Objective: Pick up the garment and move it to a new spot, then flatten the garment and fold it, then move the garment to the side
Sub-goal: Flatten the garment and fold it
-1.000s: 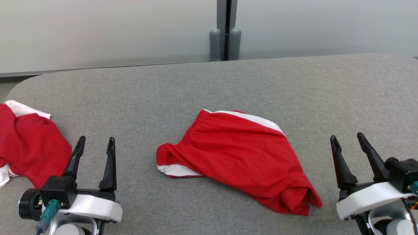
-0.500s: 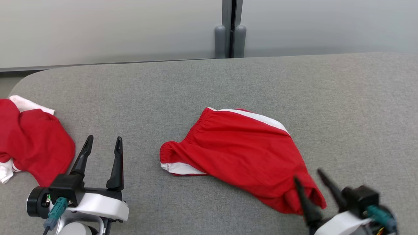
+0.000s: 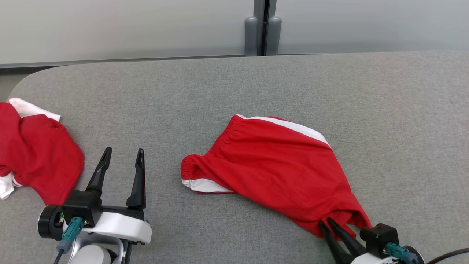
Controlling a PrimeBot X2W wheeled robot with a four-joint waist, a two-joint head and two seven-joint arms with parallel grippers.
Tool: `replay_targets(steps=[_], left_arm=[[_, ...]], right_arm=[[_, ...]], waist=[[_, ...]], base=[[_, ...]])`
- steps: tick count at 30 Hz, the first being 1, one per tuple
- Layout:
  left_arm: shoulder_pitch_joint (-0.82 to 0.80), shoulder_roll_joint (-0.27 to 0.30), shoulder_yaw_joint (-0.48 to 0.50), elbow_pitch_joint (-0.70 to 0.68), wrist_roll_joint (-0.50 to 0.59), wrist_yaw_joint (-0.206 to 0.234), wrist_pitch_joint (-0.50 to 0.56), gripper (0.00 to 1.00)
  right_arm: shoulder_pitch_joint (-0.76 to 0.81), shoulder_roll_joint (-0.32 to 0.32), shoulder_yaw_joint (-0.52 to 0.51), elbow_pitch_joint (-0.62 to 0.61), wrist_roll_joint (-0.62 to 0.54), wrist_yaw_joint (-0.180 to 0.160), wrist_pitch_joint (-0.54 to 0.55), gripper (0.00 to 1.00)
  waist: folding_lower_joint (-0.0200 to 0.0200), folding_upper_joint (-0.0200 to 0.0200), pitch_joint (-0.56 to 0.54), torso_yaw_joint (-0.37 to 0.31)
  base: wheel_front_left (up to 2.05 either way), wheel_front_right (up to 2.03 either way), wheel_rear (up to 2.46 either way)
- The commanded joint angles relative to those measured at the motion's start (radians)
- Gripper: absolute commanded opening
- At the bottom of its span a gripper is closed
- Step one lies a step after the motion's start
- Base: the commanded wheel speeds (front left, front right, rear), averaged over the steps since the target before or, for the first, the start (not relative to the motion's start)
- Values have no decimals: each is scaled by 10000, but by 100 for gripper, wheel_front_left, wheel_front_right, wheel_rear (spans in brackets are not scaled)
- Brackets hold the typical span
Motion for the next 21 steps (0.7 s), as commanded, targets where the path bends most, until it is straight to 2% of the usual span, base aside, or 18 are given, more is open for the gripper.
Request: replay_targets(steps=[1,6,12,16,21], left_arm=[[-201,-15,6,47,42,-7,-50,100],[-236,-33,30,135,84,-7,-66,100],[-194,-45,103,122,119,42,-78,100],[-259,-71,110,86,163,53,-83,100],[-508,-151,17,74,216,-10,-79,100]], right_arm=[[-167,-77,20,135,-58,1,11,0],[-432,-177,57,29,6,1,-258,0],[-811,-221,-51,-750,140,1,-694,0],[-1234,-291,-383,-1142,224,1,-759,0],[-2018,-307,-1102,-1016,341,1,-783,0]], waist=[[0,0,16,34],[0,0,29,83],[0,0,20,24],[0,0,67,-8],[0,0,358,90]], base=[[0,0,0],[0,0,0],[0,0,0],[0,0,0],[0,0,0]])
